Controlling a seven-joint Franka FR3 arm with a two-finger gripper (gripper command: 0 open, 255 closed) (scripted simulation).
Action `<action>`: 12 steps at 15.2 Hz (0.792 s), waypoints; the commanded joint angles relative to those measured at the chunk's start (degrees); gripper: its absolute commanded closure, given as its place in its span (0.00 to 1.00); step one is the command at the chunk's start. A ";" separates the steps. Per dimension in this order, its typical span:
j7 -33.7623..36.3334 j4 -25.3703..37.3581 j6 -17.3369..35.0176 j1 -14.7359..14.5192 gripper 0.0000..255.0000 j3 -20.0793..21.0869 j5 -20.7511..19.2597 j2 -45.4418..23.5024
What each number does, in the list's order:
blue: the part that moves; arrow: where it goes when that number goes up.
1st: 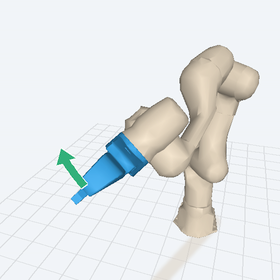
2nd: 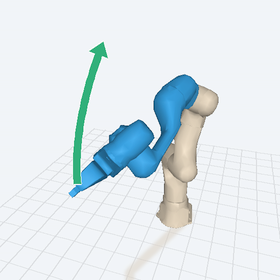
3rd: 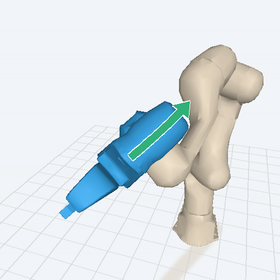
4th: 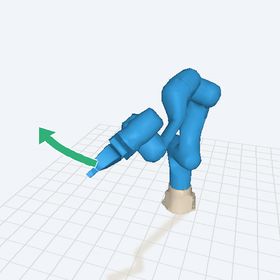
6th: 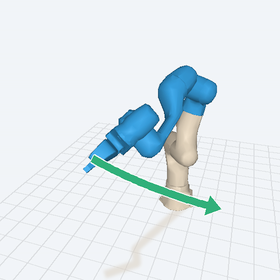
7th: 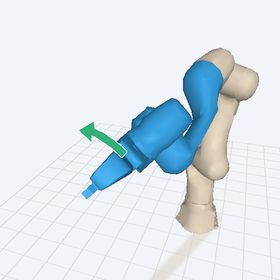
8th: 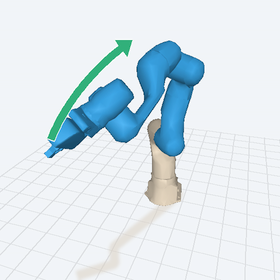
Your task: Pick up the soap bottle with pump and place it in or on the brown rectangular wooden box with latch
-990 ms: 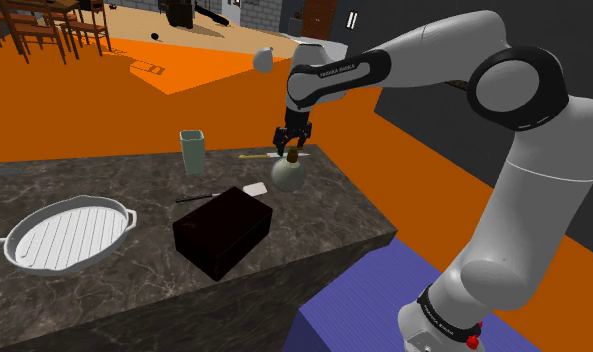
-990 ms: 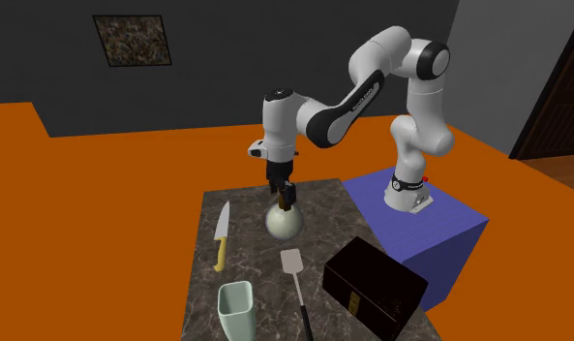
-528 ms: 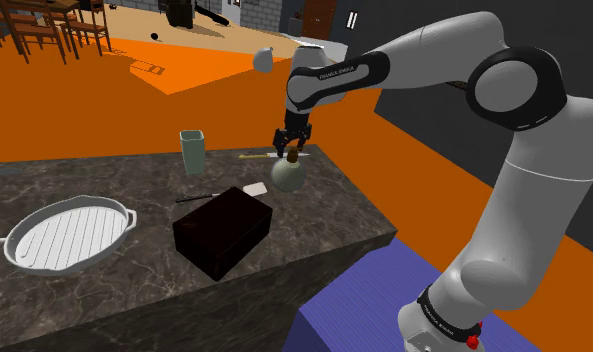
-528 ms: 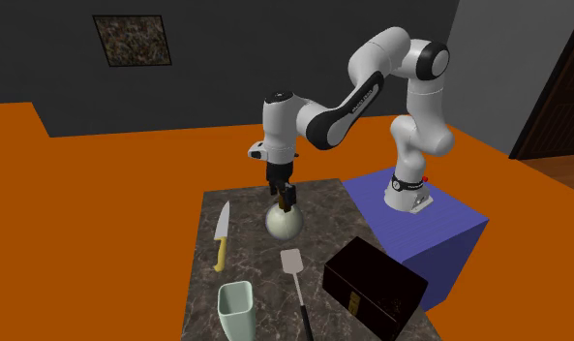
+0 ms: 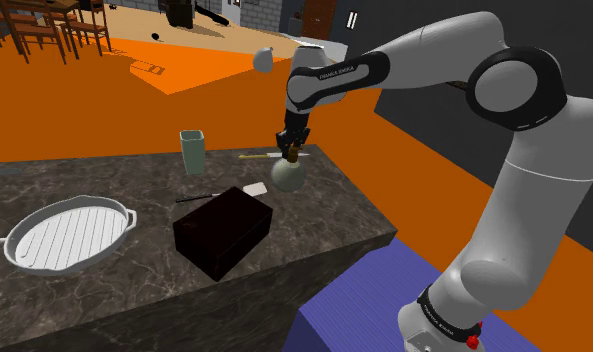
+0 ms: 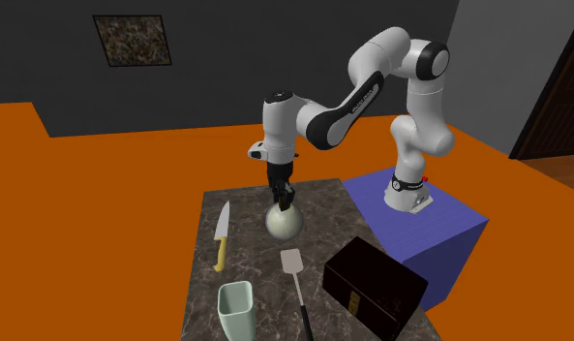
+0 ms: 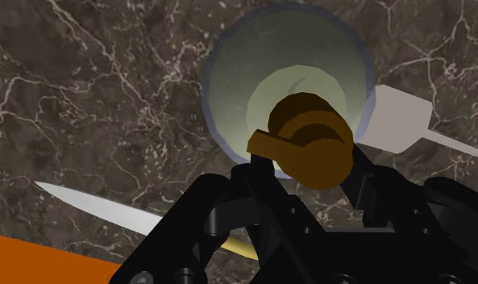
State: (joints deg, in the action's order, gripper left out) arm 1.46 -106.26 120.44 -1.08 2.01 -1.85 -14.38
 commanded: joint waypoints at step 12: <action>-0.22 4.52 -6.98 0.01 1.00 0.05 0.19 2.46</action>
State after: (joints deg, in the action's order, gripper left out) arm 1.25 -102.29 114.28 -1.06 2.04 -1.68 -12.21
